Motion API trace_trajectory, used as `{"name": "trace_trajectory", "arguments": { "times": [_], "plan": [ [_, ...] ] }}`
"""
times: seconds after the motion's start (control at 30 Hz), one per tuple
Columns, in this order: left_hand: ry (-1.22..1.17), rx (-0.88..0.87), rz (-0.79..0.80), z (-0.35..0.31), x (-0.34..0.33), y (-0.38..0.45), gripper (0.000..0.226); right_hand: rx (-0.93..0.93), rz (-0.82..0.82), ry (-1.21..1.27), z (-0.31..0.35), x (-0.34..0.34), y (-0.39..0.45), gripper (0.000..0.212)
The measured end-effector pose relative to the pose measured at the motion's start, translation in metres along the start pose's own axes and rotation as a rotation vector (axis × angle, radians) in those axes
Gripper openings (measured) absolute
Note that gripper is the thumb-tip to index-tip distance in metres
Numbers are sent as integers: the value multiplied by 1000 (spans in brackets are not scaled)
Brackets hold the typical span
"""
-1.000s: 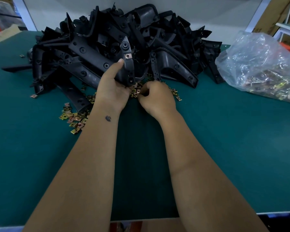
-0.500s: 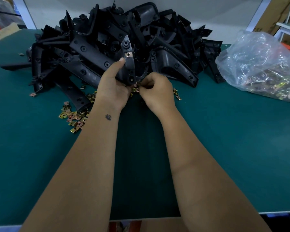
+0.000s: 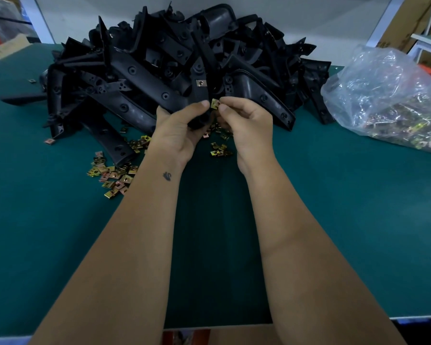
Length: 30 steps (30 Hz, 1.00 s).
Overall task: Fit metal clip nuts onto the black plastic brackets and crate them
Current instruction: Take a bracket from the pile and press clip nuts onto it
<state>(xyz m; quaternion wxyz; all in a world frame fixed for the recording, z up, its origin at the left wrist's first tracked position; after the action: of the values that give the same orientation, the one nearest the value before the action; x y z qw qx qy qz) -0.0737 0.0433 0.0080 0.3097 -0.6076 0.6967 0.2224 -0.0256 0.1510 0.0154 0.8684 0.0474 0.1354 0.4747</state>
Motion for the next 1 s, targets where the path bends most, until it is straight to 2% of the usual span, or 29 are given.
{"name": "trace_trajectory", "arguments": {
  "times": [0.33, 0.63, 0.73, 0.83, 1.0],
  "plan": [
    [49, -117, -23, 5, 3, 5, 51, -19, 57, 1, 2, -1, -2, 14],
    [241, -215, -30, 5, 5, 4, 56, 21, 31, -144, 4, 0, -1, 17],
    [184, -224, -55, 3, 6, 5, 58, 11, 18, -163, 4, 0, -2, 20],
    [108, -197, -52, 0, 9, 8, 54, -15, -5, -149, 4, 0, -2, 22],
    [74, -76, 56, 1, 7, 6, 48, -45, -17, -68, 4, 1, 0, 21]
  ]
}}
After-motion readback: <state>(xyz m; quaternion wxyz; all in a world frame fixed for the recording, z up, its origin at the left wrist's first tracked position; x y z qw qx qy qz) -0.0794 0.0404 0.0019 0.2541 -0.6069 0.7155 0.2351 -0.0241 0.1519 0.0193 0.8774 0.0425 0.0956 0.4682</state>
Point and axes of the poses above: each hand's wrist, its own y-axis towards the middle knuckle, its own x-axis out of the back of the hand, z = x × y, the point moved 1 cm from there along y, towards the middle knuckle, and after that the axes turned 3 degrees about -z, right-handed, at the moved point
